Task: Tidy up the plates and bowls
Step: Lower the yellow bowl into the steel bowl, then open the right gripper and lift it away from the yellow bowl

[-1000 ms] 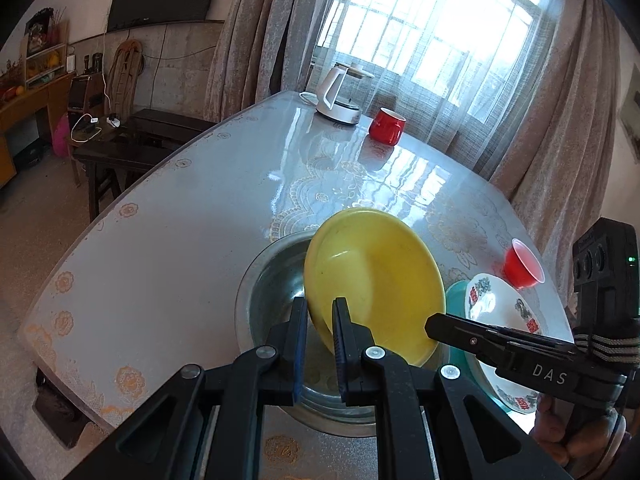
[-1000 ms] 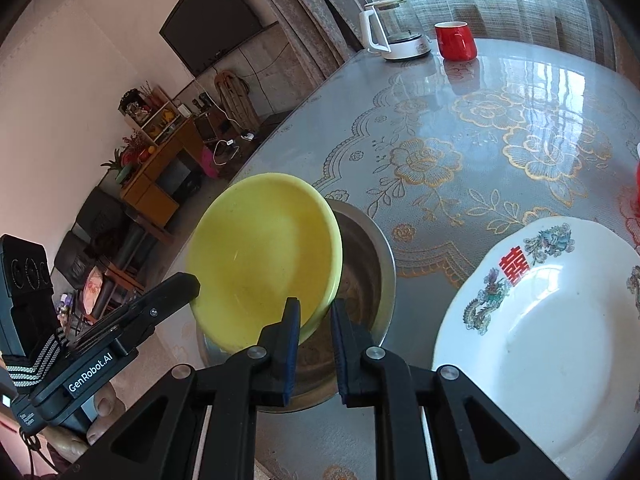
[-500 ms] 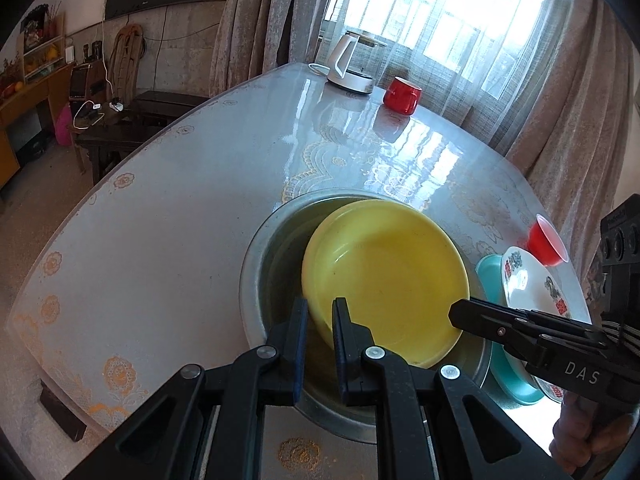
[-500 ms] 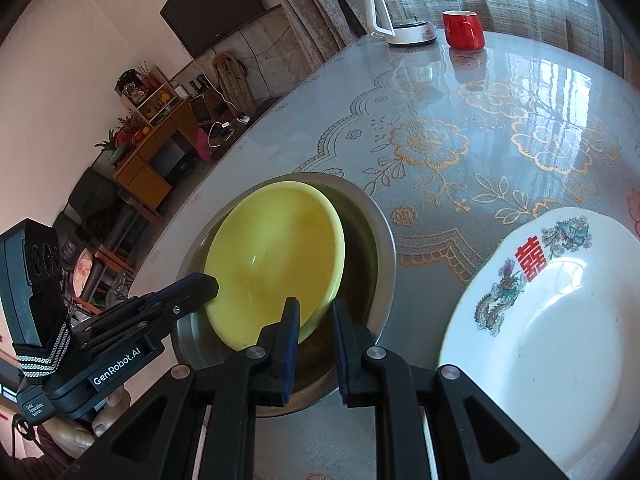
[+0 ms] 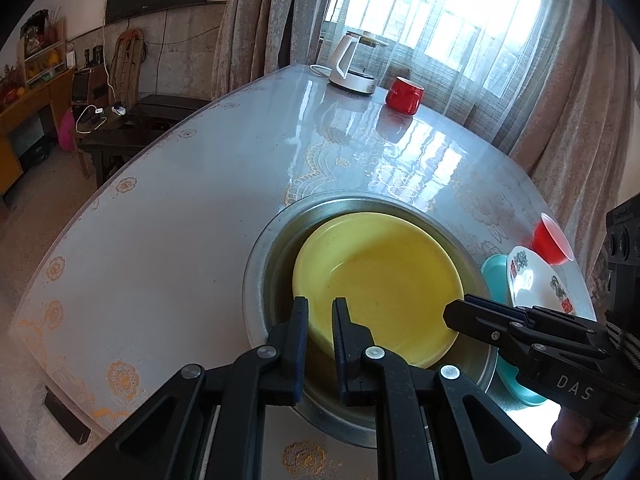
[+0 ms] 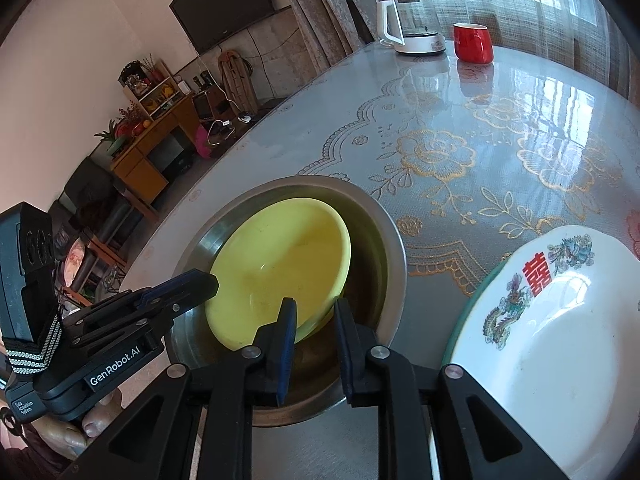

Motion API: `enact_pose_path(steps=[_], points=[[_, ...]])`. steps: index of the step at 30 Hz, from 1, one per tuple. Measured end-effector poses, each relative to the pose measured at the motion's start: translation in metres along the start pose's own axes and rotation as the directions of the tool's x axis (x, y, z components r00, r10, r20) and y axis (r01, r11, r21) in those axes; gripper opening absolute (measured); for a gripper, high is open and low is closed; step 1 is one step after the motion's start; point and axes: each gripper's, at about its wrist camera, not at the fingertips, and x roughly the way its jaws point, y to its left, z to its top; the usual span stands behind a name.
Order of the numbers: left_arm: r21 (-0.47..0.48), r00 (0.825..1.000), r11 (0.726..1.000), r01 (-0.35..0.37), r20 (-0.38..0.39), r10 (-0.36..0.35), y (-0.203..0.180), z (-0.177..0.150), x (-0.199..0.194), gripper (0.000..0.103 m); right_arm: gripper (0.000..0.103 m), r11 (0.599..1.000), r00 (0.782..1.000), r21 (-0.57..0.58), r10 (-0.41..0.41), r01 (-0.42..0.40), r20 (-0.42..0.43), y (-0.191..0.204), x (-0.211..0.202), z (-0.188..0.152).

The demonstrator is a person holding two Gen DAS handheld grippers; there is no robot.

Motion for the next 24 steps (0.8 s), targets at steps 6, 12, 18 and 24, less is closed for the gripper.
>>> enact_pose_path(steps=[6, 12, 18, 24], points=[[-0.009, 1.000, 1.000, -0.005, 0.005, 0.005, 0.002, 0.003, 0.000, 0.012, 0.019, 0.997, 0.999, -0.052, -0.049, 0.049, 0.001, 0.007, 0.004, 0.000], [0.006, 1.000, 1.000, -0.018, 0.006, 0.018, 0.001, 0.001, -0.001, 0.012, 0.022, 0.995, 0.997, -0.072, -0.071, 0.072, 0.011, 0.011, 0.001, -0.005], [0.010, 0.999, 0.999, -0.037, 0.023, 0.037, 0.001, -0.001, -0.005, 0.012, 0.027, 0.991, 0.995, -0.089, -0.094, 0.097, 0.036, 0.015, -0.005, -0.008], [0.021, 0.998, 0.998, -0.051, 0.033, 0.050, 0.000, 0.000, -0.006, 0.012, 0.027, 0.992, 0.994, -0.075, -0.095, 0.099, 0.051, 0.013, -0.008, -0.010]])
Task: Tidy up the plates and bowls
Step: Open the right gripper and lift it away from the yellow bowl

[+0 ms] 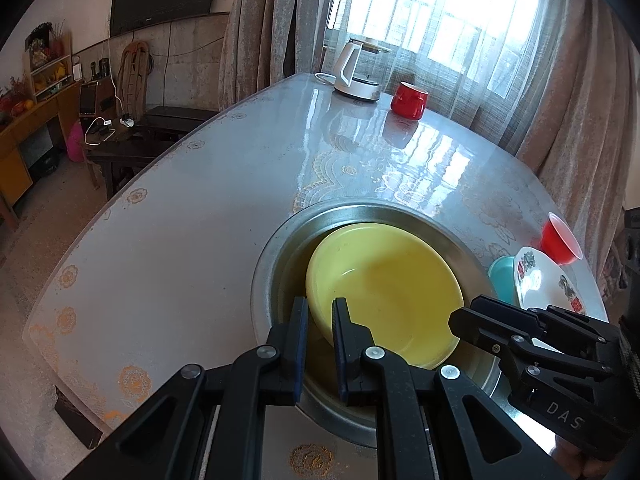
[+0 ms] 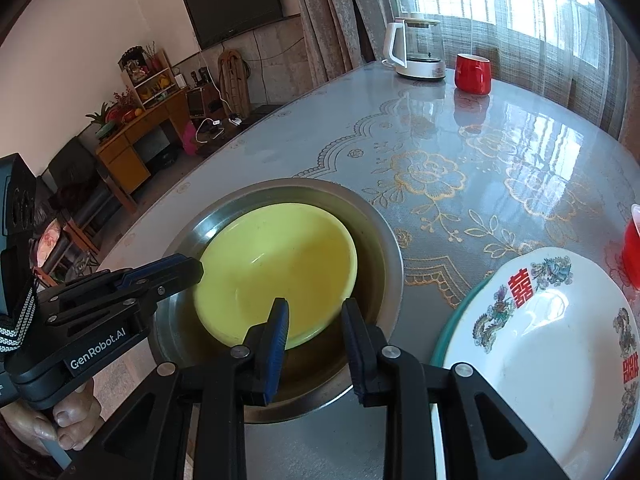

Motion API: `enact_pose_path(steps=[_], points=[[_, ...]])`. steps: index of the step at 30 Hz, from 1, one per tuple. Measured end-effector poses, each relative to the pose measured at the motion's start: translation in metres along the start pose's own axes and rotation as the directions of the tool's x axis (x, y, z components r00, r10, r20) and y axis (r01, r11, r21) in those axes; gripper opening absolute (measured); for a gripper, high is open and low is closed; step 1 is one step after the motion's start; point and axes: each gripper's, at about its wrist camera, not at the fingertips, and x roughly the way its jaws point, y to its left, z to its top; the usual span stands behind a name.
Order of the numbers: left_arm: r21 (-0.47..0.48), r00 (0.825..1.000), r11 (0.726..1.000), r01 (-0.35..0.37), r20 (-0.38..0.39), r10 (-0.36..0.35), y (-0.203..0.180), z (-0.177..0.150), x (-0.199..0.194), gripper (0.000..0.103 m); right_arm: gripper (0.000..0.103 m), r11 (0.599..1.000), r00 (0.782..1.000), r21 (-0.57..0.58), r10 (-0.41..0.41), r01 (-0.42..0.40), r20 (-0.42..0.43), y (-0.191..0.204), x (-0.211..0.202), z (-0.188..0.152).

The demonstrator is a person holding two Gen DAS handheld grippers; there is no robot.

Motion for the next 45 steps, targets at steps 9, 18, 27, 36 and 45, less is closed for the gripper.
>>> enact_pose_path(steps=[9, 18, 27, 36, 45], points=[[-0.017, 1.000, 1.000, -0.020, 0.020, 0.021, 0.004, 0.000, -0.008, 0.012, 0.027, 0.999, 1.000, 0.051, 0.018, -0.019, 0.020, -0.007, -0.007, 0.000], [0.008, 0.999, 1.000, -0.020, 0.049, 0.019, -0.003, 0.001, -0.018, 0.012, 0.027, 0.996, 0.997, 0.088, 0.025, -0.032, 0.072, -0.015, -0.026, -0.003], [0.059, 0.998, 0.998, -0.005, 0.058, 0.002, -0.027, 0.004, -0.024, 0.013, 0.027, 0.990, 0.993, 0.141, 0.010, -0.027, 0.120, -0.037, -0.046, -0.003], [0.136, 0.998, 0.991, 0.015, 0.061, -0.023, -0.062, -0.002, -0.025, 0.015, 0.031, 0.972, 0.988, 0.235, -0.030, -0.007, 0.152, -0.069, -0.068, -0.015], [0.201, 0.997, 0.979, 0.042, 0.059, -0.055, -0.089, -0.004, -0.025, 0.015, 0.031, 0.943, 0.981, 0.331, -0.098, 0.038, 0.168, -0.108, -0.087, -0.032]])
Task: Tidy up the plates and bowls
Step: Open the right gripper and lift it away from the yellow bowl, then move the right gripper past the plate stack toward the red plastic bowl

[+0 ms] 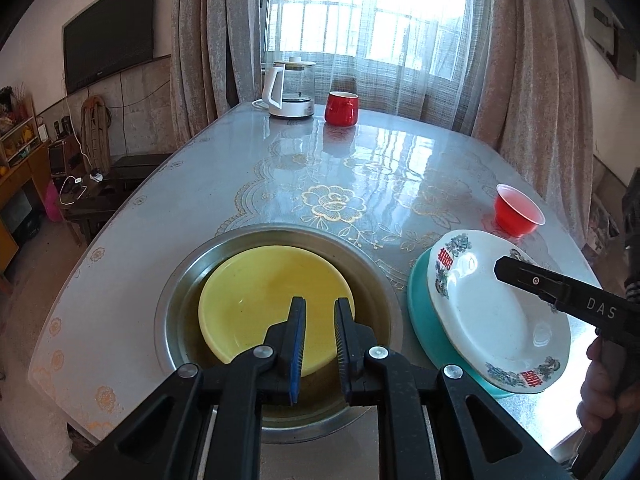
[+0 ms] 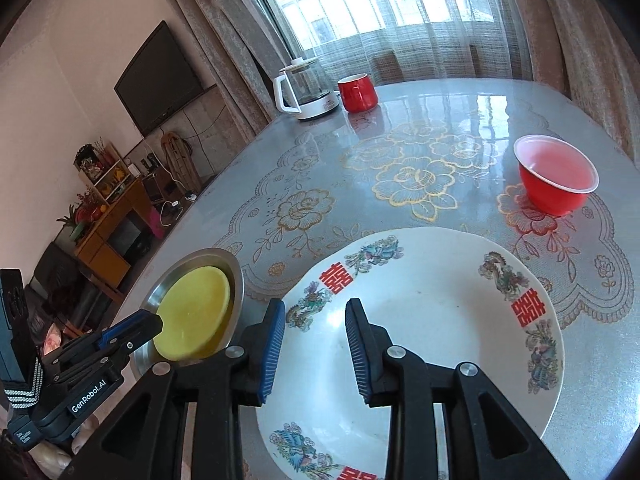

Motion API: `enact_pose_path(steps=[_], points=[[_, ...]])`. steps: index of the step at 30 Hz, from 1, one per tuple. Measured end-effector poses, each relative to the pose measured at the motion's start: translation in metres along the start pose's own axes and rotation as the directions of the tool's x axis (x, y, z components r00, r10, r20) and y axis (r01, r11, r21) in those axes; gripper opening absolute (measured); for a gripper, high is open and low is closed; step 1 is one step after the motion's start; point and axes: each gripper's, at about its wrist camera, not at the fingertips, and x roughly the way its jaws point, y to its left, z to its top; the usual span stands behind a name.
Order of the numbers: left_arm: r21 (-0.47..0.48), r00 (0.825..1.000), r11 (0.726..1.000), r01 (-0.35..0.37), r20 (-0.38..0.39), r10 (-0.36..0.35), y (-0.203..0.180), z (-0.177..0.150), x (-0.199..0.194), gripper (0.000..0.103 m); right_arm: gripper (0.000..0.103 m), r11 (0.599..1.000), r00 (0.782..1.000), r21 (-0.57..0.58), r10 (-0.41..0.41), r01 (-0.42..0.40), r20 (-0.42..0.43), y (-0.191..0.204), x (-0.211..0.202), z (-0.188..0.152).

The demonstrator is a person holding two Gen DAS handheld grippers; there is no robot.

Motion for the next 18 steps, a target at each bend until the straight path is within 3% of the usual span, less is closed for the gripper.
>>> enact_pose_path(steps=[18], points=[[0.113, 0.997, 0.991, 0.073, -0.020, -0.071, -0.054, 0.011, 0.013, 0.018, 0.034, 0.978, 0.989, 0.169, -0.136, 0.124, 0.057, -0.081, -0.037, 0.000]])
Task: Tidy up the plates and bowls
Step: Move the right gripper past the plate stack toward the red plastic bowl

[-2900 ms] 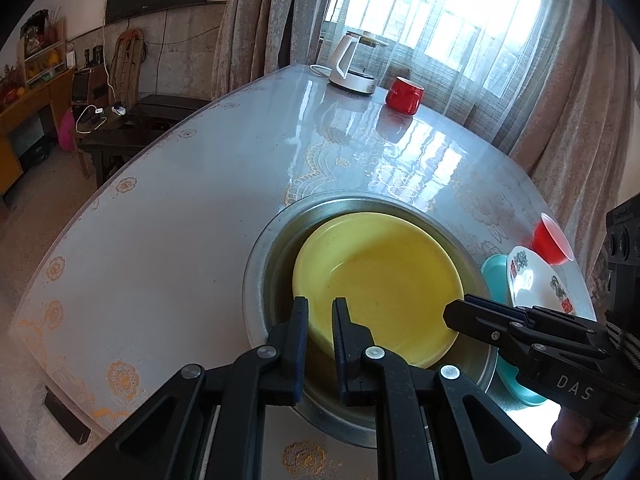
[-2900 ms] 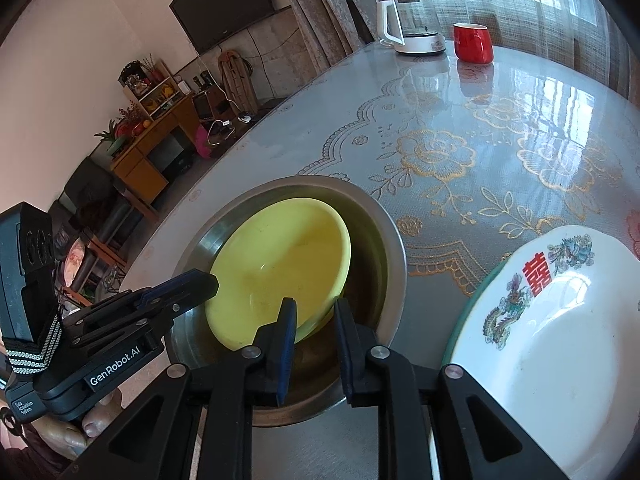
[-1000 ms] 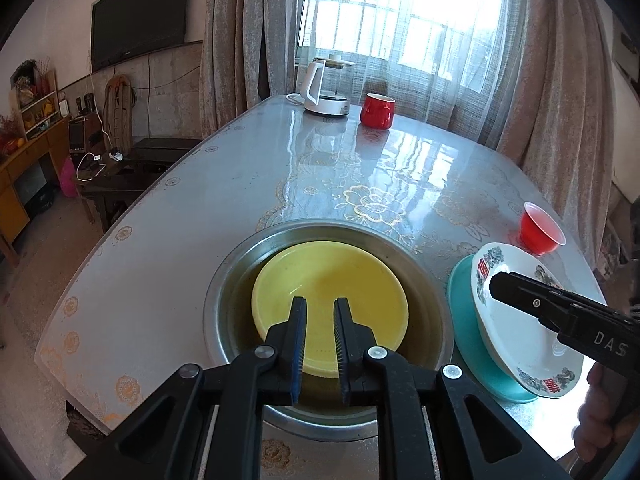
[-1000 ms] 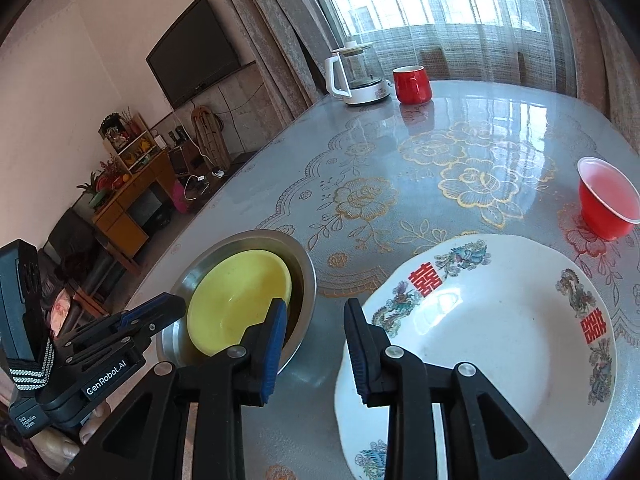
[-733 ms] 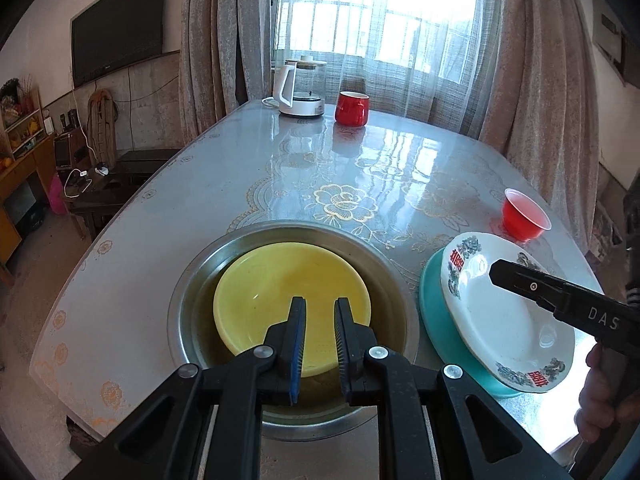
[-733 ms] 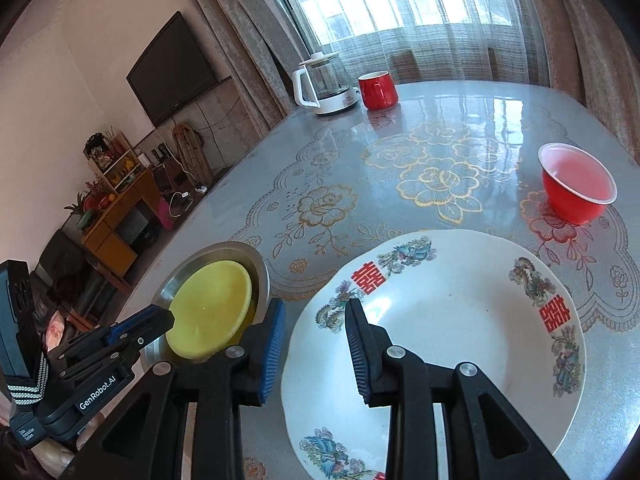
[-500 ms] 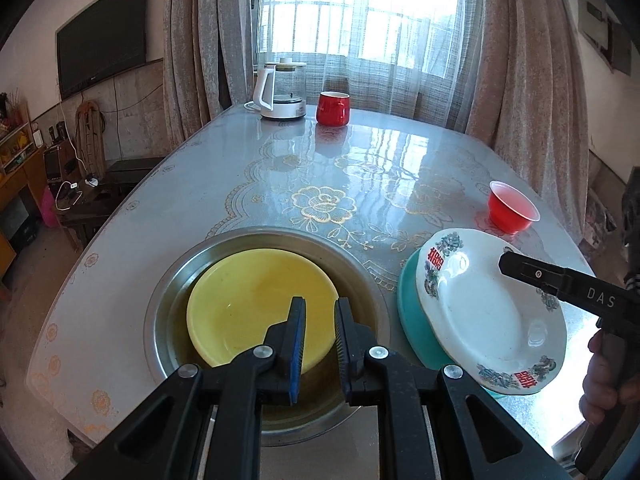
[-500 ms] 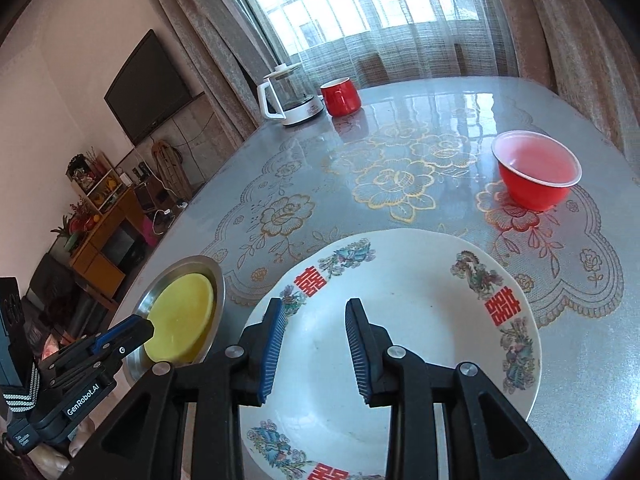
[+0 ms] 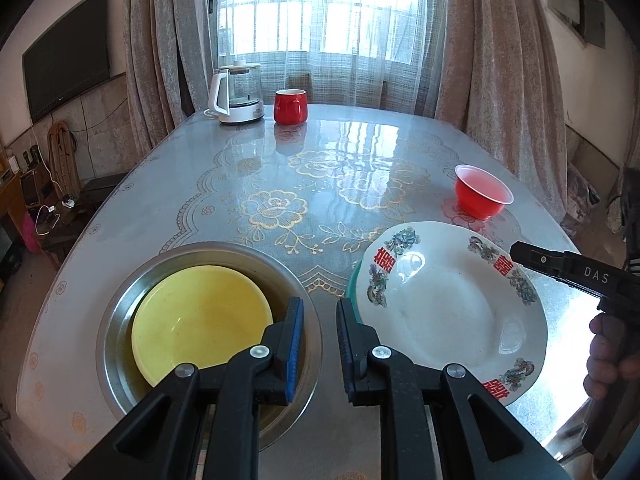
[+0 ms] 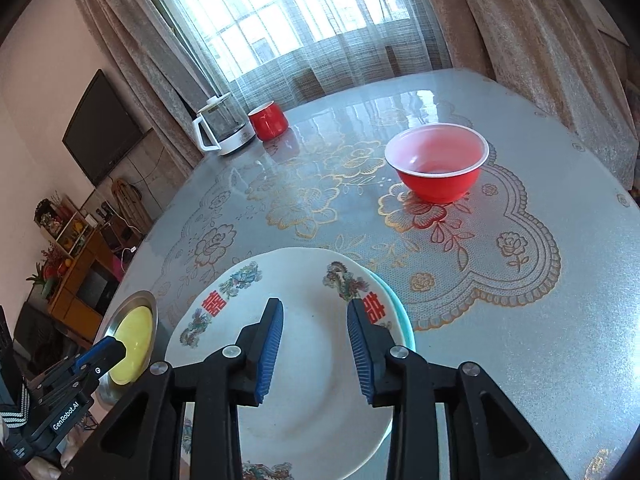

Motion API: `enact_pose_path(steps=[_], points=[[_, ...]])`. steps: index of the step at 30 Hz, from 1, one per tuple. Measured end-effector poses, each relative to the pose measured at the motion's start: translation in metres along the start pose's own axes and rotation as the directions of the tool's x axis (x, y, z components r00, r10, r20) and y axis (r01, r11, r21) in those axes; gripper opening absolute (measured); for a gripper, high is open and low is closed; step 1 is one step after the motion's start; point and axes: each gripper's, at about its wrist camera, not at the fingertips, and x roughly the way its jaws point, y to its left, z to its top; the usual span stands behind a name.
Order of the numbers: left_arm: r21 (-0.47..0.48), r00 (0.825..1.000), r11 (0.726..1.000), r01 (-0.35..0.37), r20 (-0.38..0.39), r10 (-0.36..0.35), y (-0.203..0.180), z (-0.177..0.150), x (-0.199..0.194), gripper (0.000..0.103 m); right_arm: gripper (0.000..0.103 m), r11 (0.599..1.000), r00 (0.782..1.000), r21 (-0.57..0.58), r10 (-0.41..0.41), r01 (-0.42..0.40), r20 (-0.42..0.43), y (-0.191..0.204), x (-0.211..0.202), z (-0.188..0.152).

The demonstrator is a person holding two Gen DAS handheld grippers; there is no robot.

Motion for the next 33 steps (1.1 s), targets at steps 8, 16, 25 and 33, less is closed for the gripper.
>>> enact_pose_path(steps=[8, 16, 25, 33], points=[[0.047, 0.997, 0.996, 0.072, -0.002, -0.072, -0.029, 0.011, 0.012, 0.018, 0.035, 0.995, 0.996, 0.052, -0.089, 0.088, 0.018, -0.035, -0.013, -0.004], [0.107, 0.993, 0.987, 0.119, -0.033, -0.116, -0.060, 0.021, 0.022, 0.018, 0.035, 0.987, 0.993, 0.110, -0.117, 0.113, 0.030, -0.061, -0.023, -0.005], [0.112, 0.991, 0.985, 0.128, -0.041, -0.125, -0.078, 0.032, 0.027, 0.021, 0.035, 0.985, 0.994, 0.135, -0.111, 0.106, 0.026, -0.074, -0.025, -0.009], [0.120, 0.990, 0.984, 0.133, -0.059, -0.127, -0.089, 0.039, 0.037, 0.027, 0.035, 0.982, 0.993, 0.157, -0.113, 0.109, 0.016, -0.085, -0.021, -0.010]])
